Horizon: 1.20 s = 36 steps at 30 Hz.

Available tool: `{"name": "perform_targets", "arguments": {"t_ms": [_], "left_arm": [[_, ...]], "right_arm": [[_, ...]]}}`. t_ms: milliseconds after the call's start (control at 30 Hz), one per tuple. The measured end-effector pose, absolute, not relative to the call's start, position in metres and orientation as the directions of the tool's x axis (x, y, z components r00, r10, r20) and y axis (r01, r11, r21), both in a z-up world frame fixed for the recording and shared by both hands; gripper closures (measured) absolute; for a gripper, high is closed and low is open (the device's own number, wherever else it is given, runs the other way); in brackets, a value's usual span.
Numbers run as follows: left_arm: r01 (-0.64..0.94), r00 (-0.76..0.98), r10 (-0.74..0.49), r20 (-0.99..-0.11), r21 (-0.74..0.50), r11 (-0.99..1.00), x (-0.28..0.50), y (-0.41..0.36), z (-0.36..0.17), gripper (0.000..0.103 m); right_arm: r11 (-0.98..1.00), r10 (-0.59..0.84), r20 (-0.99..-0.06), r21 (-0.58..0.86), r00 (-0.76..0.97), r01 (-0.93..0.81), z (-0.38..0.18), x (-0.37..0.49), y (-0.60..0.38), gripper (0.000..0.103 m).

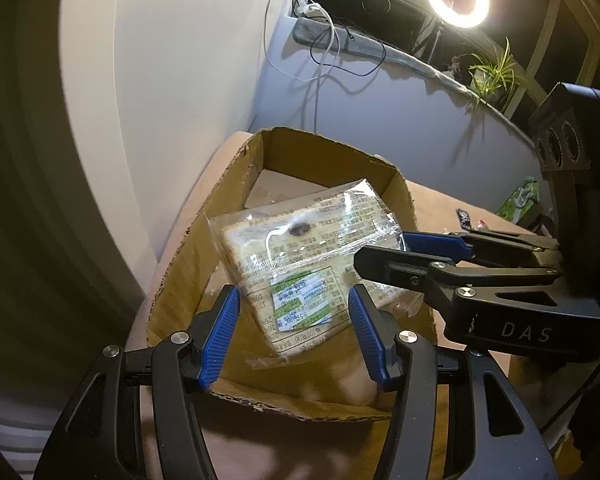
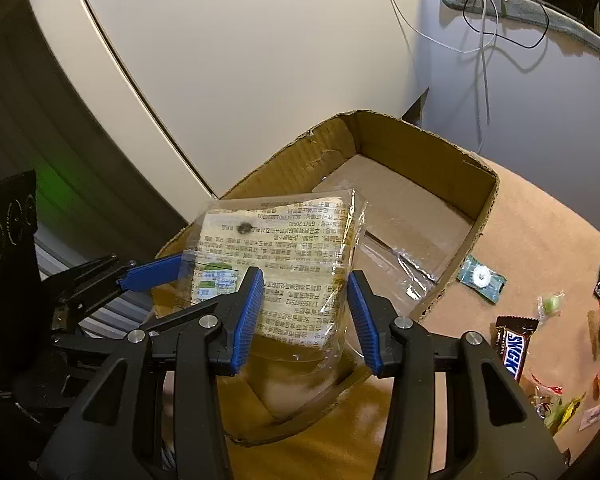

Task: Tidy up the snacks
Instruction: 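Carry the bread loaf into the cardboard box and open both grippers, then grasp the large Snickers bar with the right gripper while the left grasps the red-wrapped candy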

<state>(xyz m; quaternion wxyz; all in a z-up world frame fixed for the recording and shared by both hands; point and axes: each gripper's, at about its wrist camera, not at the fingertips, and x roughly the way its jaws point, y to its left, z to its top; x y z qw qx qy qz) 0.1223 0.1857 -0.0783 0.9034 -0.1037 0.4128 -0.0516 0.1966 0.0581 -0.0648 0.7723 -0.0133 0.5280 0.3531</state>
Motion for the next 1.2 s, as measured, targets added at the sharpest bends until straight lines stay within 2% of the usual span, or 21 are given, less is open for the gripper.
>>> {"name": "perform_targets", "arguments": {"t_ms": [300,500,800,933,1200], "left_arm": [[0.020,0.683,-0.154,-0.714,-0.193,0.981,0.113,0.176,-0.072,0.048],[0.051,0.701,-0.176,-0.691,-0.197,0.979,0.104,0.161,-0.063,0.048],[0.145,0.692,-0.231,-0.684,-0.183,0.972,0.098,0.109,-0.059,0.048],[0.197,0.667,-0.268,-0.695,-0.183,0.963,0.101,0.079,-0.064,0.048],[0.285,0.592,-0.351,-0.725,-0.219,0.933,0.110,0.019,-0.083,0.048]], "right_arm": [[0.771,0.490,-0.831,0.272,0.263,-0.576,-0.051,0.184,0.035,0.056],[0.807,0.455,-0.828,0.226,0.330,-0.546,-0.040,0.170,-0.017,0.056],[0.875,0.403,-0.827,0.224,0.391,-0.429,-0.033,0.153,-0.115,0.056],[0.906,0.343,-0.841,0.179,0.418,-0.384,-0.034,0.139,-0.157,0.056],[0.945,0.273,-0.885,0.174,0.378,-0.275,-0.059,0.122,-0.222,0.056]]}}
